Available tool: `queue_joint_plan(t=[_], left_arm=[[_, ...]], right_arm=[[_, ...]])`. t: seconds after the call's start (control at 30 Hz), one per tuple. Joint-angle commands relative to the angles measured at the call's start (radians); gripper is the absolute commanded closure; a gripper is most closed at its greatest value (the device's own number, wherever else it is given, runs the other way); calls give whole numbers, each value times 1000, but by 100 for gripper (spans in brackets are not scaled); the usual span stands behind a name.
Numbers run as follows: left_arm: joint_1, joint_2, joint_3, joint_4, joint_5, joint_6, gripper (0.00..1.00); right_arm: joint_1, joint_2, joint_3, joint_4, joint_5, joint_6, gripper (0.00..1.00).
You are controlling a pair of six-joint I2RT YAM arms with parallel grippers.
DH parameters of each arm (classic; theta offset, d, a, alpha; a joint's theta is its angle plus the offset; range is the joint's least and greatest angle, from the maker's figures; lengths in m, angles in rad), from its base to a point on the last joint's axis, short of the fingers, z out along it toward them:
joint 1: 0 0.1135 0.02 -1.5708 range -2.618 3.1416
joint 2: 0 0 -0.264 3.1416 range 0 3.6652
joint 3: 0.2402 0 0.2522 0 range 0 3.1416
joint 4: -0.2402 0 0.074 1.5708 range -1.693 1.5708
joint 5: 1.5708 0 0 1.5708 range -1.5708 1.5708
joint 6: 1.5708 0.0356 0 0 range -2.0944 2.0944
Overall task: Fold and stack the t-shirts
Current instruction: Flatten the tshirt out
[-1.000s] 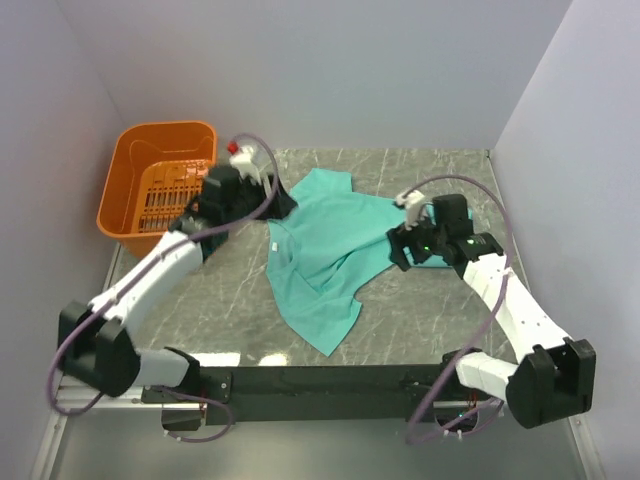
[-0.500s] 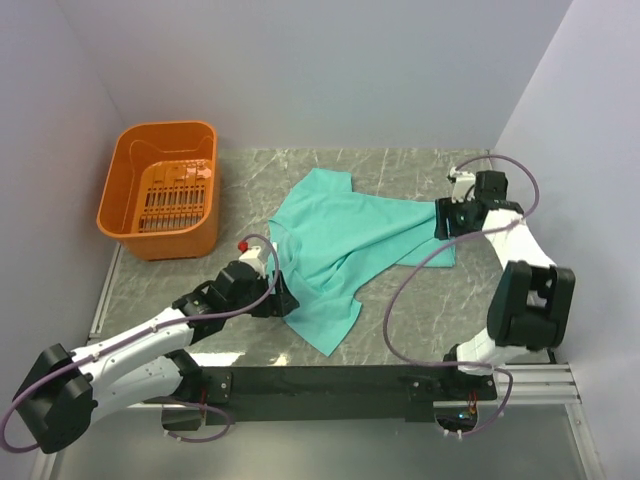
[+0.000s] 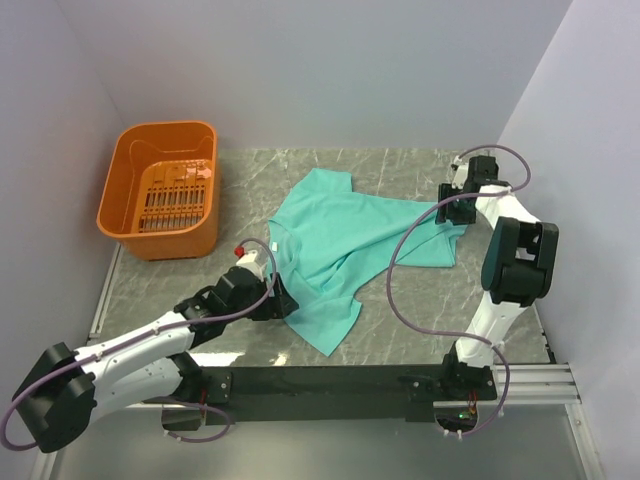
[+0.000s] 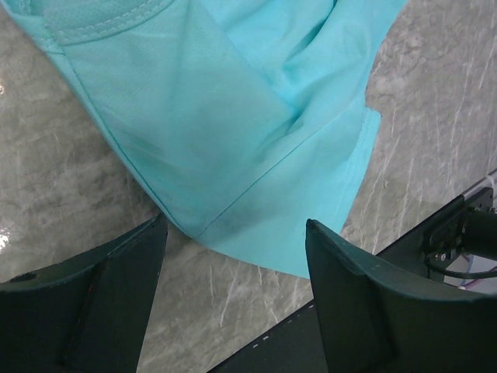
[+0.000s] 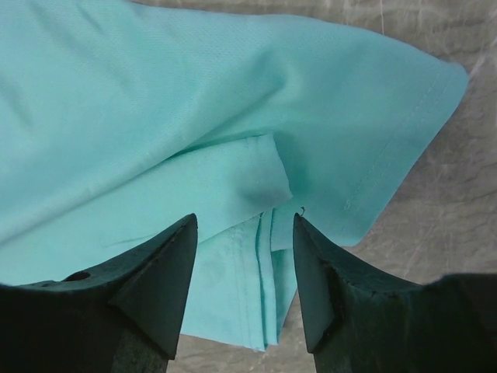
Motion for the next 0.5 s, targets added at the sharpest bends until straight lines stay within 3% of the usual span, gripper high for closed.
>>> queue_joint_plan(t=[0.0, 0.47], left_arm=[[-5, -34, -14, 26, -17, -26, 23], [-5, -69, -45, 18, -17, -43, 23]], right_arm=[[-16, 26, 13, 15, 17, 27, 41], [-30, 92, 36, 29, -6, 32, 48]])
